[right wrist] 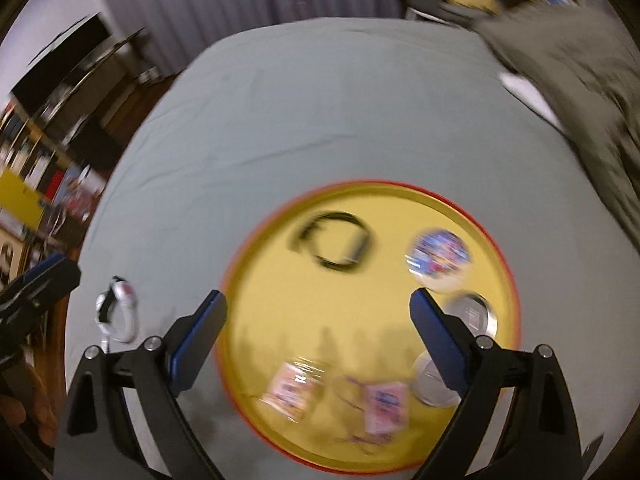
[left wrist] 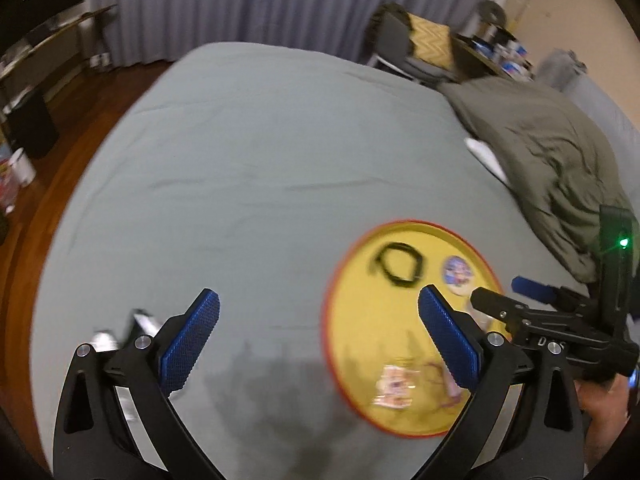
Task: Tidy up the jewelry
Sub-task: 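Move both open tools back over the yellow tray, then grasp a silver pin-back badge with the left tool while the right tool grasps another silver badge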
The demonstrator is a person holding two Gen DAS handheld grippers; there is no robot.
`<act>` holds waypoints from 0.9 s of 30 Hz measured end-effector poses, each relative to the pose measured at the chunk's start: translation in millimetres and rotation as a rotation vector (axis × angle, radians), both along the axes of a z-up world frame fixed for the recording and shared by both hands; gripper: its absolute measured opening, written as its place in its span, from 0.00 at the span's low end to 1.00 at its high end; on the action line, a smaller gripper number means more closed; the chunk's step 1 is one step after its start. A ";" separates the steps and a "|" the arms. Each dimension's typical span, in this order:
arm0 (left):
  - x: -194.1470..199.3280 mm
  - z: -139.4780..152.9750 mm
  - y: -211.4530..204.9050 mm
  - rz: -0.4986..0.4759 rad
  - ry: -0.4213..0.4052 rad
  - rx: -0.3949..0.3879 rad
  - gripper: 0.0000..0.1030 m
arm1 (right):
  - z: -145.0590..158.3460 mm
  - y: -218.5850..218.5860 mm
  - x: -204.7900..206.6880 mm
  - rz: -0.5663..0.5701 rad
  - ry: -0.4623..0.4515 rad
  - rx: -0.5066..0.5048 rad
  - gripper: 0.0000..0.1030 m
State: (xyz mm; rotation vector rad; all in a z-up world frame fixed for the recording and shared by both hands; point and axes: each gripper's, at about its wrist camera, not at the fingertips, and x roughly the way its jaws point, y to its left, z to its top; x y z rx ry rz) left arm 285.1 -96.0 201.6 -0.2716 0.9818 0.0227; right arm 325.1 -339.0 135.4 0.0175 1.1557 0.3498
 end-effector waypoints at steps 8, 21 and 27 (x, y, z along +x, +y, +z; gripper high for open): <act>17.9 -60.6 -104.1 -0.163 0.113 -0.025 0.95 | -33.6 -74.7 19.5 -0.092 0.077 0.001 0.86; 12.0 -133.5 -222.6 -0.428 0.145 -0.026 0.94 | -83.5 -109.8 43.1 0.023 0.153 0.029 0.82; 2.2 -142.8 -247.6 -0.520 0.093 0.034 0.63 | -101.4 -118.7 47.1 0.042 0.192 0.050 0.58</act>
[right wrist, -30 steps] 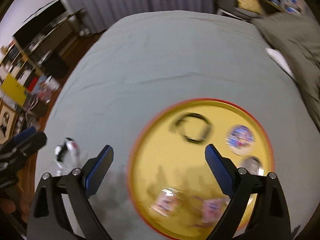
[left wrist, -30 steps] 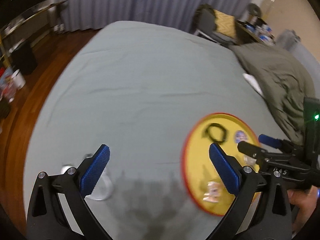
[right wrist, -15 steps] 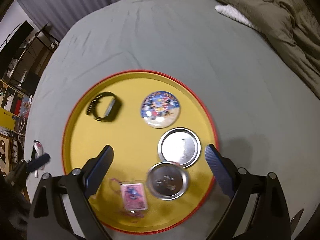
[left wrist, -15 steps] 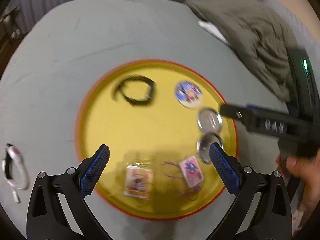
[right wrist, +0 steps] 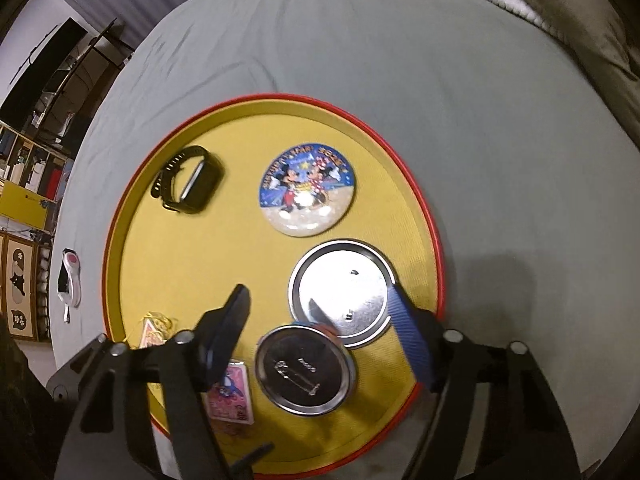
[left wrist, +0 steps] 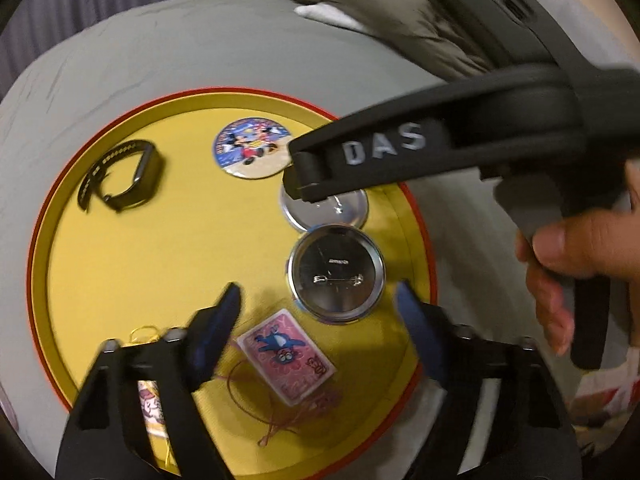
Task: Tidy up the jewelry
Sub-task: 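Grasp a silver pin-back badge with the left tool while the right tool grasps another silver badge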
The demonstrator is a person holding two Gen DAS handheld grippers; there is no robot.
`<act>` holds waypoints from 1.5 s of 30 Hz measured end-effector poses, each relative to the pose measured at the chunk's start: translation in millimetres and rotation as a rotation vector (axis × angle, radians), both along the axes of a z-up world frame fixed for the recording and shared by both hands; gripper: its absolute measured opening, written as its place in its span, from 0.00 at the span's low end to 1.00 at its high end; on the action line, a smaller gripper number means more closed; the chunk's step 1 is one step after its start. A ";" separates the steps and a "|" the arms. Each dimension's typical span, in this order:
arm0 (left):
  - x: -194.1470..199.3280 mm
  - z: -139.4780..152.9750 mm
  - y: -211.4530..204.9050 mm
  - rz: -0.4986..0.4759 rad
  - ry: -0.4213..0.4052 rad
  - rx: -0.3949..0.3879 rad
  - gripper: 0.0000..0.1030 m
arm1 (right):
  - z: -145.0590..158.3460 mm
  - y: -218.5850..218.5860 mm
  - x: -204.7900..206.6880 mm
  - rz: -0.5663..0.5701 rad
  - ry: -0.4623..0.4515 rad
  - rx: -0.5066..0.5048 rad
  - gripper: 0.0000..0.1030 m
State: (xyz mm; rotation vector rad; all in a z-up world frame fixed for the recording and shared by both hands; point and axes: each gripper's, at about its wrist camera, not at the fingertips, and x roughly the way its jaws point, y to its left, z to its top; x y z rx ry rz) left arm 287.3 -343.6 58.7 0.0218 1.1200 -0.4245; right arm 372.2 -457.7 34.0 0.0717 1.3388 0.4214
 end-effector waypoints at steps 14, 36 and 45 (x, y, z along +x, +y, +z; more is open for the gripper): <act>0.8 -17.1 -24.9 -0.113 -0.060 0.058 0.40 | -18.1 -2.5 8.2 0.030 0.023 0.014 0.44; -6.4 -39.6 -57.4 -0.183 -0.074 0.138 0.36 | -20.5 -3.6 10.3 0.043 0.008 0.012 0.24; -19.0 -44.8 -61.7 -0.187 -0.084 0.151 0.30 | -22.0 -4.7 7.7 0.038 0.009 0.002 0.06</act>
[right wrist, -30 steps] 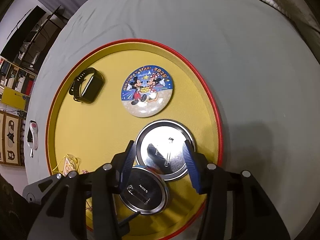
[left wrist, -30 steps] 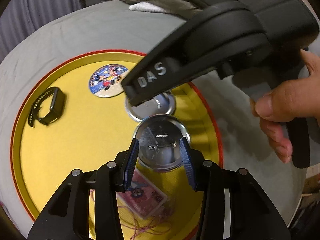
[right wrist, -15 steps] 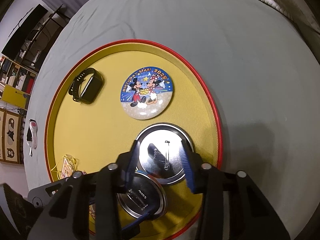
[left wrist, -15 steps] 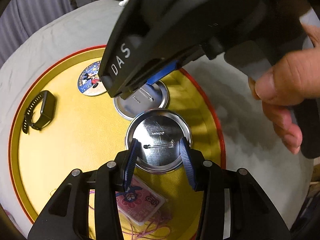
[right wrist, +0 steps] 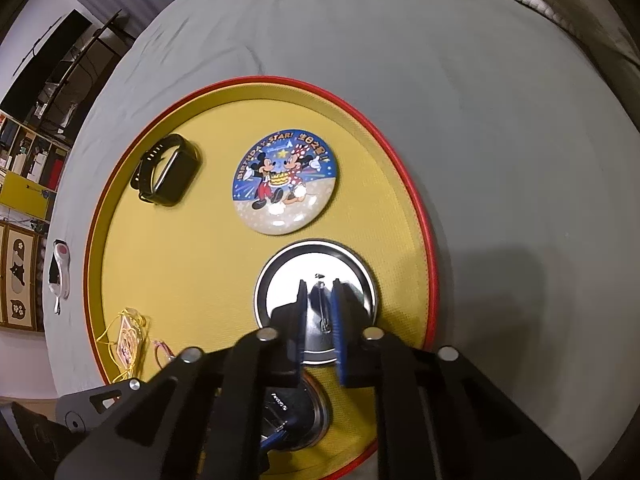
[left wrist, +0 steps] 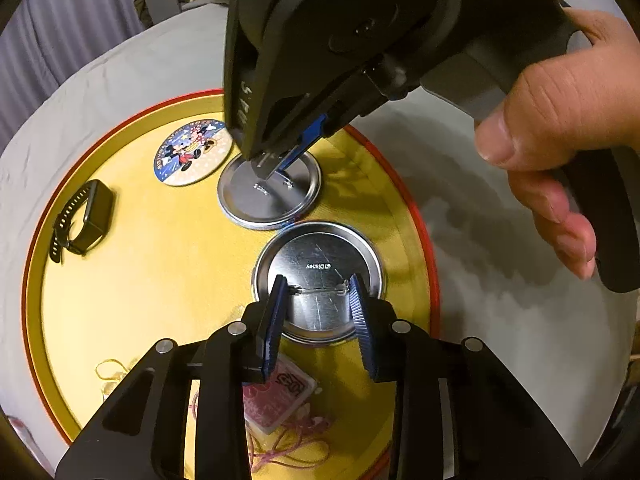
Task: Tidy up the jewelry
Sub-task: 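Grasp a silver pin-back badge with the left tool while the right tool grasps another silver badge, then lift both silver badges out of the tray and carry them onto the bedspread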
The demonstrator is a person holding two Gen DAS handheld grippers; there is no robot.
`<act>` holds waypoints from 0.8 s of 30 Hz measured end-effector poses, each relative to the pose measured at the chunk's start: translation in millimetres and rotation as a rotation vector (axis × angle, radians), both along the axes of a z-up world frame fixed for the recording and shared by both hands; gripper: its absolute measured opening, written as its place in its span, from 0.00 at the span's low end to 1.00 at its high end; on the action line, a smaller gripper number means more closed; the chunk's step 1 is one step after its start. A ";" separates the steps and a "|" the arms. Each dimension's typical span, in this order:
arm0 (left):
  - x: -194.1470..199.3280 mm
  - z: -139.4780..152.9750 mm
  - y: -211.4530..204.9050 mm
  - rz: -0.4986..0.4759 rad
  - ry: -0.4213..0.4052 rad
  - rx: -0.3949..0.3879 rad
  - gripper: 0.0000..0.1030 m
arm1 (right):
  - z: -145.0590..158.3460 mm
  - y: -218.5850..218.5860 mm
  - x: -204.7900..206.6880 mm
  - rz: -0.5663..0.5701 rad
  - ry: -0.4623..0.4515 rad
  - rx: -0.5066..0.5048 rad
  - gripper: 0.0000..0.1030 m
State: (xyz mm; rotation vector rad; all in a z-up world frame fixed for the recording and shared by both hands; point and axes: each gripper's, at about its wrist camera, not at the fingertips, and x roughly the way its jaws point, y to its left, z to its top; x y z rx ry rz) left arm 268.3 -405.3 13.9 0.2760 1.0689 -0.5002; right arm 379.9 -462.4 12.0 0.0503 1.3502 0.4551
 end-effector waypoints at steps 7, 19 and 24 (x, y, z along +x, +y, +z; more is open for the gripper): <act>-2.0 -0.5 4.0 0.001 -0.001 -0.001 0.30 | 0.0 1.4 -4.0 0.004 -0.008 -0.001 0.02; 0.6 11.1 20.7 0.027 -0.018 -0.012 0.30 | 9.0 2.7 -5.2 -0.016 -0.038 0.008 0.02; -6.2 22.5 25.8 0.044 -0.038 -0.022 0.30 | 15.5 5.4 -4.7 -0.023 -0.048 0.010 0.02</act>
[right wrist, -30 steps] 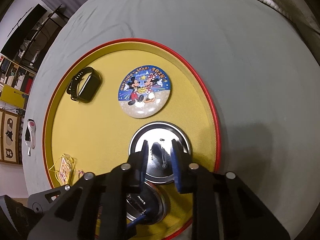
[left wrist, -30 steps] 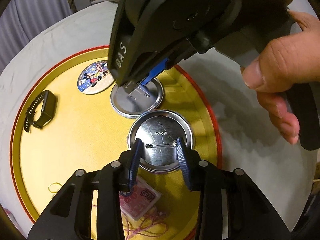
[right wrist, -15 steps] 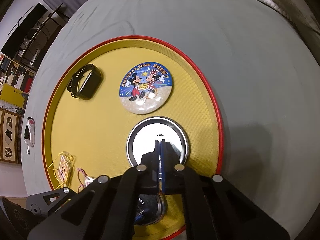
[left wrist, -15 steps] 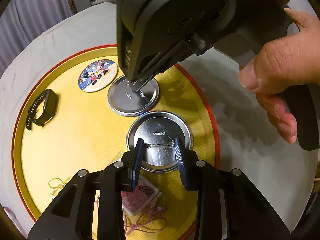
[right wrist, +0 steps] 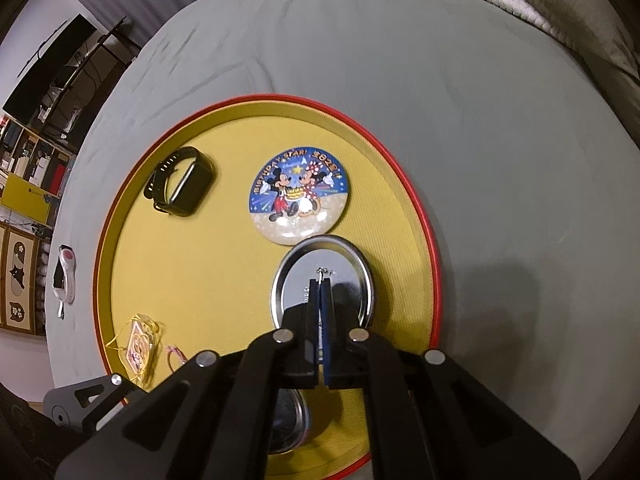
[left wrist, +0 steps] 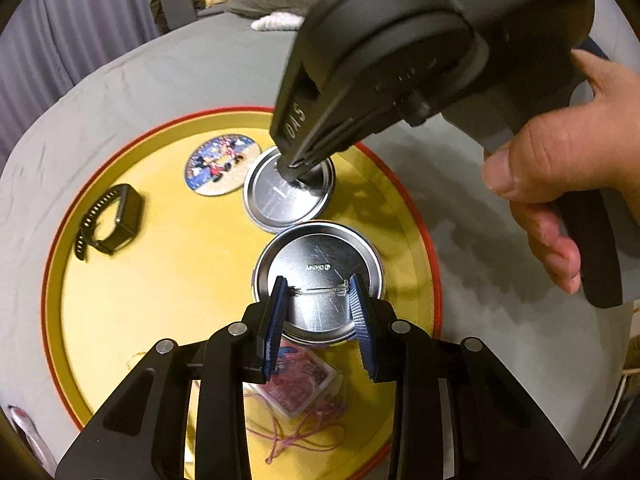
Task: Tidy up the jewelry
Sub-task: 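Lift both silver badges out of the tray and carry them onto the bedspread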
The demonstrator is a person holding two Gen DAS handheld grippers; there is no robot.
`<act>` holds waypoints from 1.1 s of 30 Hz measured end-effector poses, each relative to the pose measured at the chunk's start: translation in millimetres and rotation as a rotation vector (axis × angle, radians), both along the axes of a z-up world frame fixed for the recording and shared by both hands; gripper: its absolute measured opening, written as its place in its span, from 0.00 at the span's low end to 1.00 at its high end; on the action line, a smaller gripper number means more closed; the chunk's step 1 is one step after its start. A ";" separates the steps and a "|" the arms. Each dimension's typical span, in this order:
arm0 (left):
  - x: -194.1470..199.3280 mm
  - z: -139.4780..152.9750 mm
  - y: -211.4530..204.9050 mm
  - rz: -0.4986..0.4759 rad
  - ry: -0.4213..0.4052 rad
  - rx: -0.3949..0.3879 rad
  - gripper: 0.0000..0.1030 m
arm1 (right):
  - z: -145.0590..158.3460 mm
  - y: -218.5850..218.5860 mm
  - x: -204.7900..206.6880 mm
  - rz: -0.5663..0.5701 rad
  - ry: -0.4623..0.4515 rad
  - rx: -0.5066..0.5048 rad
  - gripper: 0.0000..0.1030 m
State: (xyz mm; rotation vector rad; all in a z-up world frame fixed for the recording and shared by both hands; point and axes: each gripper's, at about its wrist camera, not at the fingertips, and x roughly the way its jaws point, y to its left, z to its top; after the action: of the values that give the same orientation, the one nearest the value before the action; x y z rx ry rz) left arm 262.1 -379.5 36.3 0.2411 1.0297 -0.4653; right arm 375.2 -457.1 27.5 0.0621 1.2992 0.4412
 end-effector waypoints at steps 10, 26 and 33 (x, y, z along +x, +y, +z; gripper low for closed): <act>-7.3 31.2 22.6 0.035 -0.042 -0.019 0.30 | 21.9 8.0 -4.2 -0.013 -0.043 -0.007 0.02; -30.3 87.9 91.6 0.130 -0.123 -0.050 0.30 | 84.6 60.2 -20.1 0.006 -0.152 0.008 0.02; -49.7 112.1 132.9 0.176 -0.151 -0.063 0.30 | 107.2 105.1 -39.5 0.041 -0.182 0.016 0.02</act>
State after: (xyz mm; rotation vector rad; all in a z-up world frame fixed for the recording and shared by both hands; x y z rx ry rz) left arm 212.4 -246.6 148.5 0.1261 0.8781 -0.3141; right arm 335.7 -352.0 134.7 0.0086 1.1200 0.4808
